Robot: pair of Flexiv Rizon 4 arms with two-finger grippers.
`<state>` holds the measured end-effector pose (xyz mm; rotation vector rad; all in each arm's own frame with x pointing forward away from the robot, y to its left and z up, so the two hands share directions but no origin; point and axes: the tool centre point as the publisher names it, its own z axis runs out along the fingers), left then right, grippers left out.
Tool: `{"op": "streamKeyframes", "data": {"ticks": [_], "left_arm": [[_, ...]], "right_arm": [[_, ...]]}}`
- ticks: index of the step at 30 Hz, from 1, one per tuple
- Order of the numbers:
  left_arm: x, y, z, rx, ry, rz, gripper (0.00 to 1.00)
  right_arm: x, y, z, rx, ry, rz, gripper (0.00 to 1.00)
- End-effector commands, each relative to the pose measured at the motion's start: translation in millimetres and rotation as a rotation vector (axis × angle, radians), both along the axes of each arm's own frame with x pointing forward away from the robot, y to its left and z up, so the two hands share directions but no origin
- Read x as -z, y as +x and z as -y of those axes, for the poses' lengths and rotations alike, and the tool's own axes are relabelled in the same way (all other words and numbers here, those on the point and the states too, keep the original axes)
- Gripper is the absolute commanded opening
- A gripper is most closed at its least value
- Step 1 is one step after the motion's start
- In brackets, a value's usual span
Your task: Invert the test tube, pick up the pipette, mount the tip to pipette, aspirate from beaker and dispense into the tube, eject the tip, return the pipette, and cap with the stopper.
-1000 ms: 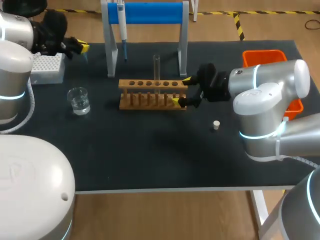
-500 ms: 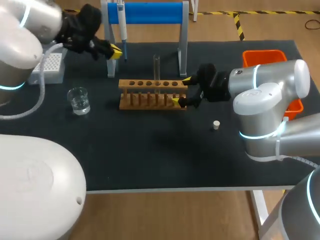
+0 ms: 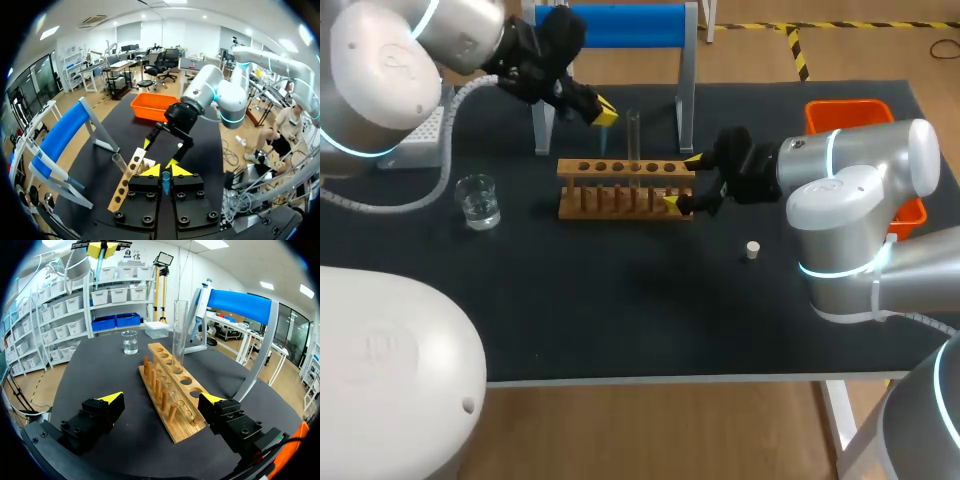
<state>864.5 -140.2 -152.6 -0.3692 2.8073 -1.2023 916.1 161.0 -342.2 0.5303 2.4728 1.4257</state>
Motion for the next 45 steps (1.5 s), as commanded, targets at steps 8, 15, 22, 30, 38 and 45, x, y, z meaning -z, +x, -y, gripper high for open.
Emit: {"op": "streamKeyframes", "data": {"ticks": [8,15,22,30,38,45], "left_arm": [[0.9,-8.9,21.3,0.014,-0.044,0.026,0.00],[2.1,-11.7,26.1,0.015,-0.060,0.021,0.00],[2.5,-12.7,28.0,0.020,-0.063,0.017,0.00],[2.5,-12.7,28.0,0.020,-0.063,0.017,0.00],[2.5,-12.7,28.0,0.020,-0.063,0.017,0.00],[2.5,-12.7,28.0,0.020,-0.063,0.017,0.00]], "right_arm": [[-0.2,-0.3,0.5,-0.001,0.000,-0.001,1.00],[-0.2,-0.3,0.5,-0.001,0.000,-0.001,1.00],[-0.2,-0.3,0.5,-0.001,0.000,-0.001,1.00],[-0.2,-0.3,0.5,-0.001,0.000,-0.001,1.00],[-10.1,-7.2,15.1,-0.017,0.019,0.014,1.00],[-38.5,-25.7,44.8,-0.122,0.094,0.037,1.00]]}}
